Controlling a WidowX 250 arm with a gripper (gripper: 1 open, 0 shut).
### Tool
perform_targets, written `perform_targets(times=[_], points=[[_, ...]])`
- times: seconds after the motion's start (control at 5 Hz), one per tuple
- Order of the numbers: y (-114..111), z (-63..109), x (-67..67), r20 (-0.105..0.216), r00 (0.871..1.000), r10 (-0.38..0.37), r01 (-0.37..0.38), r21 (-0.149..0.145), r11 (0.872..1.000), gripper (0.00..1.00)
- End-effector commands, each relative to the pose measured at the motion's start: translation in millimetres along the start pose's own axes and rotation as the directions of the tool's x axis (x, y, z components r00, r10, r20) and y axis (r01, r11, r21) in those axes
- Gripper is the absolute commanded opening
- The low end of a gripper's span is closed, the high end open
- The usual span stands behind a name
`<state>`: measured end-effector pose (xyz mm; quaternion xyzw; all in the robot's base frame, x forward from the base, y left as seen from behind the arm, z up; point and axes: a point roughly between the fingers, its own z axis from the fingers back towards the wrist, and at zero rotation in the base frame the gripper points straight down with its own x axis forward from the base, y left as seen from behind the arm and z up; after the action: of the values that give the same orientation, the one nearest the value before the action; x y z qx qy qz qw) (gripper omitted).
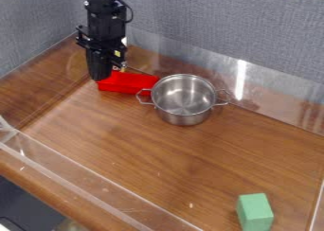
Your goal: Put red object to the left side of the table
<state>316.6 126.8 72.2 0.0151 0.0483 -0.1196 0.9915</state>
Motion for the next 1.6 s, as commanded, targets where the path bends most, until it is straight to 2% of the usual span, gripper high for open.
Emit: perform_targets(times=[0.0,1.4], points=[[4.2,11.9,2.7,0.034,0.999,0.007,-0.008,0.028,1.000,0.00],[12.3,10.1,-3.2,0.030,0.999,0.036,-0.037,0.034,0.999,0.00]])
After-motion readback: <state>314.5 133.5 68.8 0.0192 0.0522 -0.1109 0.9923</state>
